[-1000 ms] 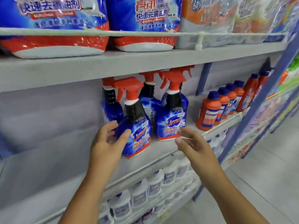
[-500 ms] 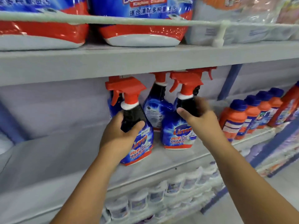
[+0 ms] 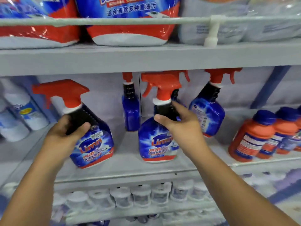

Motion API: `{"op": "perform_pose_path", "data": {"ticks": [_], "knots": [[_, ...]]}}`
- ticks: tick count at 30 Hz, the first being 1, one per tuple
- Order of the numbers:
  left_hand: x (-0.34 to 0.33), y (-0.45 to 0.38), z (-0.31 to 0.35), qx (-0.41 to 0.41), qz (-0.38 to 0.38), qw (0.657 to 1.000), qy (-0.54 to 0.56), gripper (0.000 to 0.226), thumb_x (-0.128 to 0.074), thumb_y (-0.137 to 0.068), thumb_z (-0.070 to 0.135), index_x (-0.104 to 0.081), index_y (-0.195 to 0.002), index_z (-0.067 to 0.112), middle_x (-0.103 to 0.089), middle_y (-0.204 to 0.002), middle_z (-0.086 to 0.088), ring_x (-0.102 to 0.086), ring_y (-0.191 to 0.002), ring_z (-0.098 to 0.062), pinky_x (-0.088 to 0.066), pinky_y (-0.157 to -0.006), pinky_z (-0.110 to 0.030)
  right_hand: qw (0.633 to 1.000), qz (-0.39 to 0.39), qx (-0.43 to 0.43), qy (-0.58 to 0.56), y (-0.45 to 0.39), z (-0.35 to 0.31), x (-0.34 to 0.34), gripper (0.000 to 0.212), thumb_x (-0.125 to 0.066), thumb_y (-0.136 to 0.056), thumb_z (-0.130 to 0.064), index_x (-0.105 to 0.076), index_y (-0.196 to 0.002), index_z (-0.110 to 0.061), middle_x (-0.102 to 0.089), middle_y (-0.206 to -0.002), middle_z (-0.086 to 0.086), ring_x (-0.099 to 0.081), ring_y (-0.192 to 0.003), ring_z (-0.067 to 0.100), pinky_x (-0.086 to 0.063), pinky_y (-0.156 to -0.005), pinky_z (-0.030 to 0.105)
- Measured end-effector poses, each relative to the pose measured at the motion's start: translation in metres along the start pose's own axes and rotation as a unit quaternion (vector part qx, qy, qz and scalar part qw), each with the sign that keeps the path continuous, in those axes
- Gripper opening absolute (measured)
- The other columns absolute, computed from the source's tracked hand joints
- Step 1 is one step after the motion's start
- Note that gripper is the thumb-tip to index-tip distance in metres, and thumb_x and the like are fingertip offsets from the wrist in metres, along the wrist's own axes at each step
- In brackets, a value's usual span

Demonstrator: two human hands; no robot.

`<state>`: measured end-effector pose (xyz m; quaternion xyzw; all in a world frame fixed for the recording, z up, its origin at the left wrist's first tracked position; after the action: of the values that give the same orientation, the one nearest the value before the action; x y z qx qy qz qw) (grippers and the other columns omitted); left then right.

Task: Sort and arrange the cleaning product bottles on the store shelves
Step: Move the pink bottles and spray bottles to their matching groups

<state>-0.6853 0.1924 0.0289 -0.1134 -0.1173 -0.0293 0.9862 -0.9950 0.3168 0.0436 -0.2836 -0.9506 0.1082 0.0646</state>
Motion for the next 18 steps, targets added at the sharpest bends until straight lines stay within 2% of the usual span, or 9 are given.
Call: {"op": "perform_pose_path", "data": {"ticks": [4, 6, 8, 10, 12, 13, 14, 16, 18], "knots": [[0.022, 0.000, -0.003, -0.001, 0.024, 1.000, -0.009, 0.030, -0.063, -0.098, 0.006, -0.067, -0.097, 0.037, -0.073, -0.084, 0.033, -0.066, -0.076, 0.012, -0.054, -0.073, -0.011, 1.000, -0.018, 0.024, -0.007, 0.007, 0.001, -0.042, 0.034, -0.086, -0.077, -0.019, -0.074, -0.108, -0.027, -0.074, -0.097, -0.009, -0.067, -0.089, -0.001, -0.048, -0.079, 0.013], [0.031, 0.000, 0.000, -0.005, 0.033, 0.999, -0.026, 0.036, -0.063, -0.098, 0.006, -0.070, -0.096, 0.041, -0.074, -0.089, 0.029, -0.066, -0.079, 0.012, -0.055, -0.078, -0.016, 0.999, -0.025, 0.043, 0.010, 0.010, 0.001, -0.062, 0.032, -0.085, -0.078, -0.023, -0.073, -0.107, -0.027, -0.069, -0.096, -0.010, -0.064, -0.089, -0.001, -0.044, -0.078, 0.009], [0.038, -0.001, 0.000, -0.003, 0.059, 0.998, -0.037, 0.036, -0.066, -0.097, 0.008, -0.071, -0.098, 0.044, -0.076, -0.095, 0.020, -0.067, -0.082, 0.010, -0.055, -0.082, -0.023, 0.996, -0.029, 0.062, 0.051, 0.009, 0.003, -0.075, 0.037, -0.083, -0.080, -0.033, -0.070, -0.115, -0.028, -0.066, -0.102, -0.010, -0.062, -0.097, 0.003, -0.045, -0.083, 0.013], [0.045, 0.004, -0.004, -0.008, 0.113, 0.992, -0.052, 0.031, -0.072, -0.095, 0.021, -0.067, -0.114, 0.044, -0.073, -0.115, 0.007, -0.067, -0.098, -0.002, -0.051, -0.094, -0.034, 0.994, -0.051, 0.062, 0.076, 0.008, 0.005, -0.082, 0.043, -0.080, -0.082, -0.039, -0.066, -0.123, -0.031, -0.065, -0.110, -0.010, -0.061, -0.105, 0.005, -0.048, -0.089, 0.017], [0.053, 0.022, -0.011, -0.011, 0.218, 0.972, -0.090, 0.044, -0.074, -0.090, 0.048, -0.058, -0.130, 0.040, -0.065, -0.130, 0.007, -0.064, -0.115, -0.012, -0.050, -0.101, -0.042, 0.992, -0.091, 0.047, 0.079, 0.008, 0.007, -0.082, 0.041, -0.076, -0.087, -0.038, -0.065, -0.127, -0.034, -0.066, -0.116, -0.010, -0.061, -0.108, 0.003, -0.048, -0.091, 0.016], [0.052, 0.037, -0.010, -0.021, 0.278, 0.957, -0.078, 0.046, -0.071, -0.087, 0.059, -0.059, -0.127, 0.039, -0.065, -0.128, 0.008, -0.064, -0.115, -0.015, -0.051, -0.101, -0.045, 0.992, -0.100, 0.037, 0.065, 0.008, 0.009, -0.077, 0.038, -0.074, -0.090, -0.037, -0.066, -0.127, -0.035, -0.066, -0.119, -0.010, -0.062, -0.108, 0.001, -0.048, -0.091, 0.014], [0.039, 0.055, 0.001, -0.052, 0.306, 0.949, -0.062, 0.040, -0.070, -0.088, 0.060, -0.061, -0.119, 0.037, -0.066, -0.122, 0.005, -0.065, -0.110, -0.016, -0.052, -0.100, -0.045, 0.995, -0.087, 0.024, 0.035, 0.008, 0.010, -0.067, 0.035, -0.072, -0.092, -0.035, -0.067, -0.126, -0.035, -0.067, -0.121, -0.010, -0.062, -0.109, -0.002, -0.048, -0.090, 0.011], [-0.009, 0.076, 0.025, -0.146, 0.239, 0.956, -0.090, 0.027, -0.071, -0.090, 0.043, -0.061, -0.112, 0.030, -0.064, -0.114, -0.001, -0.062, -0.106, -0.018, -0.049, -0.098, -0.037, 1.000, 0.008, 0.025, 0.007, 0.005, 0.010, -0.030, 0.034, -0.072, -0.092, -0.033, -0.069, -0.125, -0.028, -0.066, -0.124, -0.009, -0.062, -0.111, -0.001, -0.048, -0.093, 0.010], [-0.056, 0.078, 0.047, -0.173, 0.125, 0.974, -0.073, 0.035, -0.077, -0.087, 0.043, -0.057, -0.115, 0.039, -0.063, -0.120, 0.006, -0.061, -0.113, -0.014, -0.047, -0.102, -0.031, 0.989, 0.115, 0.070, 0.057, -0.002, 0.002, 0.016, 0.032, -0.072, -0.092, -0.033, -0.068, -0.123, -0.024, -0.064, -0.121, -0.007, -0.062, -0.112, 0.005, -0.048, -0.096, 0.017]]}}
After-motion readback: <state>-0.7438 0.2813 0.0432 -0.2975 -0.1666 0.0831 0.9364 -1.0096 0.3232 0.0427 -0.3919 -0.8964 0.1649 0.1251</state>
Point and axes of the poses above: each hand's wrist, its own y-axis away from the middle knuckle, its own x-axis out of the back of the hand, z = x × y, the point moved 6 cm from there along -y, towards the middle knuckle
